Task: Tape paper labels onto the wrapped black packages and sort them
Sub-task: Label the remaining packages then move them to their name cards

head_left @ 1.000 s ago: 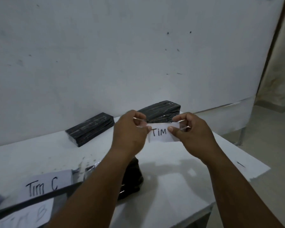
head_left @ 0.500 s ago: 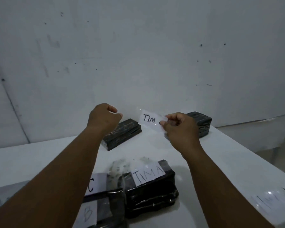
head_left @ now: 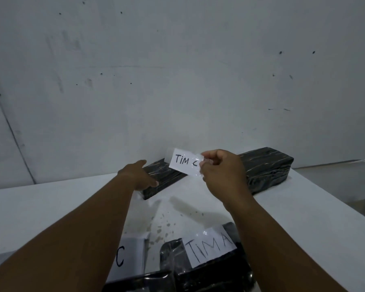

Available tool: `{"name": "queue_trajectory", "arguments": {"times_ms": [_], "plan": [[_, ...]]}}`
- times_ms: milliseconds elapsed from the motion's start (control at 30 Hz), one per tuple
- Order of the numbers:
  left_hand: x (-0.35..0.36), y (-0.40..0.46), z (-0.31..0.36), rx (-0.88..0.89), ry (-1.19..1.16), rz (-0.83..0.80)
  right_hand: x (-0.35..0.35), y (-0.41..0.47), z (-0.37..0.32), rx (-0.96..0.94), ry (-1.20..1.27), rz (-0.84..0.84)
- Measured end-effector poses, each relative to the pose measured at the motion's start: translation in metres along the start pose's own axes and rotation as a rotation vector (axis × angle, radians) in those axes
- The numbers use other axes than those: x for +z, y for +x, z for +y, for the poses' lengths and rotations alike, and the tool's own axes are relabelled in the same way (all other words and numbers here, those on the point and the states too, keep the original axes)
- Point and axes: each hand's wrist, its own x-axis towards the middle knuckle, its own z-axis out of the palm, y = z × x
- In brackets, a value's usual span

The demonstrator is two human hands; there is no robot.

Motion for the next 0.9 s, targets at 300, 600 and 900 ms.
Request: {"name": "queue_trajectory", "arguments": {"times_ms": [300, 600, 900], "plan": [[0.024, 0.030, -0.019, -0.017, 0.214, -0.085, 0.004, -0.005, 0.002, -0.001, 0.023, -0.047], [0.026, 0.039, -0.018, -0.021, 0.216, 0.095, 0.003, -0.006, 0.006, 0.015, 0.017, -0.048], [0.033, 0.044, -0.022, -0.007, 0.121, 0.082, -0.003, -0.005, 0.010, 0.038, 0.012, -0.042]]}}
